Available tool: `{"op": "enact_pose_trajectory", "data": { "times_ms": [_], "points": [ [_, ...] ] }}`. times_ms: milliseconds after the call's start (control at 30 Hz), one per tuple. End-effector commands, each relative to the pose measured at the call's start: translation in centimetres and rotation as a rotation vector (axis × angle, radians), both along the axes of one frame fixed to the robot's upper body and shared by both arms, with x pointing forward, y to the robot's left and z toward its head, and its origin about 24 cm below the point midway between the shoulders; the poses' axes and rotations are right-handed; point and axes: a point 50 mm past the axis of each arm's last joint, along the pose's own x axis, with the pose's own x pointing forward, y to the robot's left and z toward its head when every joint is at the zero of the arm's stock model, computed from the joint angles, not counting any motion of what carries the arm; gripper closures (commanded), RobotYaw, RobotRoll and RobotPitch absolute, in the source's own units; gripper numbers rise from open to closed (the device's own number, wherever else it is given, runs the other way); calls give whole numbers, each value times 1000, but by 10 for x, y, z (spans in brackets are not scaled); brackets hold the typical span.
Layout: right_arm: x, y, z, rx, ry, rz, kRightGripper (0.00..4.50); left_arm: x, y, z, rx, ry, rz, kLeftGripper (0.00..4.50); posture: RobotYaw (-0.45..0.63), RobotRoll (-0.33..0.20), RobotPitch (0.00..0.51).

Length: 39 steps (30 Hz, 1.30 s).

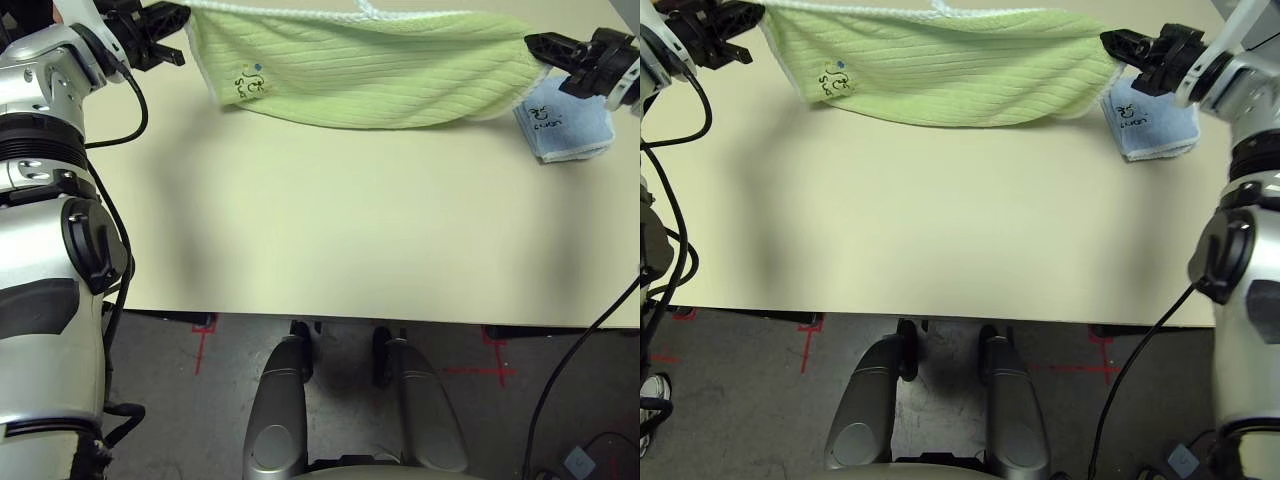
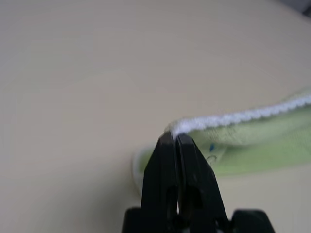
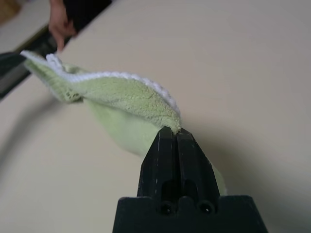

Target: Fold the towel and set it aside.

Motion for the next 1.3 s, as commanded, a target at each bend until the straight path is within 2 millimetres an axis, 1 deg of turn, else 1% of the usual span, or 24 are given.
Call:
{"op": "enact_pose_trajectory", "data": {
  "times_ms": [33,100,133,200,233,267,300,333,367,400,433,500,567,633,667,700,733,800,867,933,1000,1067,1200,1300],
  "points": [
    [7,-4,-11,-145,15,-107,4500,3,0,-16,45,108,28,4466,67,0,366],
    [19,-2,-7,-234,-111,-265,4500,8,-1,-19,58,94,126,4466,65,0,374],
    [25,2,6,-244,-246,-390,4500,13,-1,-12,53,17,225,4466,66,0,376],
    [26,7,38,-143,-474,-560,4500,16,-6,15,35,-205,364,4466,70,0,378],
    [21,7,56,-73,-589,-626,4500,14,-10,35,-12,-336,396,4466,72,0,378],
    [16,7,71,-1,-663,-646,4500,10,-14,55,-44,-461,406,4466,75,0,376],
    [12,7,81,66,-712,-642,4500,4,-17,72,-77,-567,391,4466,79,0,376],
    [7,6,90,161,-754,-624,4500,-4,-20,90,-200,-673,347,4466,82,0,375],
    [3,3,97,231,-782,-603,4500,-9,-20,100,-313,-733,322,4466,83,0,374],
    [0,2,99,253,-805,-569,4500,-12,-21,104,-346,-766,287,4466,81,0,374],
    [-2,2,99,250,-817,-537,4500,-12,-21,102,-341,-769,261,4466,80,0,374],
    [3,3,84,169,-766,-470,4500,-1,-22,78,-217,-647,245,4466,75,0,378],
    [13,8,55,24,-651,-373,4500,10,-19,38,-53,-447,184,4466,66,0,380],
    [19,11,25,-109,-547,-289,4500,14,-13,6,53,-270,127,4466,59,0,385],
    [22,13,9,-138,-462,-241,4500,14,-8,-10,109,-166,106,4466,57,0,386],
    [23,14,-3,-149,-404,-202,4500,13,-5,-21,145,-96,91,4466,57,0,386],
    [24,15,-23,-133,-302,-136,4500,13,-3,-35,171,-12,91,4466,60,0,396],
    [21,16,-52,-122,-138,-20,4500,10,-4,-56,247,120,10,4466,60,0,398],
    [15,14,-68,-187,-98,51,4500,7,-4,-63,286,172,-37,4466,60,0,401],
    [10,10,-74,-258,-74,99,4500,3,-3,-62,294,197,-75,4466,56,0,404],
    [8,6,-70,-288,-62,108,4500,2,-3,-54,297,182,-95,4466,62,0,403],
    [4,3,-67,-359,-46,148,4500,0,-4,-47,321,185,-137,4466,64,0,402],
    [-4,-1,-63,-472,-13,268,4500,-12,-3,-43,427,271,-319,4466,62,0,401],
    [-9,-5,-62,-583,-41,327,4500,-25,0,-33,475,344,-479,4466,63,0,402]
  ]
}}
